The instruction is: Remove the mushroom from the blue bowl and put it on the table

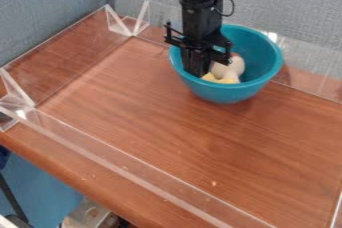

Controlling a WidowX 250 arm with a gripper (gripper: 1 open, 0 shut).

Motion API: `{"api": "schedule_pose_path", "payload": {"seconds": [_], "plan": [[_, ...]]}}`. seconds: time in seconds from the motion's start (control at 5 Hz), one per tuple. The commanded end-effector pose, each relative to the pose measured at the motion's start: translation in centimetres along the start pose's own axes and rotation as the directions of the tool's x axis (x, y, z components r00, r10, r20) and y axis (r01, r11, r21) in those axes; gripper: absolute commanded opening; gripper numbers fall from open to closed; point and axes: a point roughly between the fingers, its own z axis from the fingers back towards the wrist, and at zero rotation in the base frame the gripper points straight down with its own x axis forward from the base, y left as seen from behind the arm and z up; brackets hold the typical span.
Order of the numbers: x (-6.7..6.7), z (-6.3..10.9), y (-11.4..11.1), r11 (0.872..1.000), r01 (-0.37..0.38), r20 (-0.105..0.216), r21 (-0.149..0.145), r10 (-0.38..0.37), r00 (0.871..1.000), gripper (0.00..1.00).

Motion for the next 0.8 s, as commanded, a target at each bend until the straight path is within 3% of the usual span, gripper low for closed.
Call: {"api": "schedule_pose_path", "payload": {"seconds": [0.0, 0.4, 0.6], "plan": [[0.1, 3.3, -0.2, 1.000, -0.017, 0.083, 0.015, 0.016, 0.996, 0.00], [-0.1, 2.6, 0.5, 0.999, -0.042, 0.097, 0.009, 0.041, 0.994, 0.00], [-0.7, 4.6, 1.0, 0.999, -0.032, 0.144, -0.003, 0.032, 0.989, 0.00]]}}
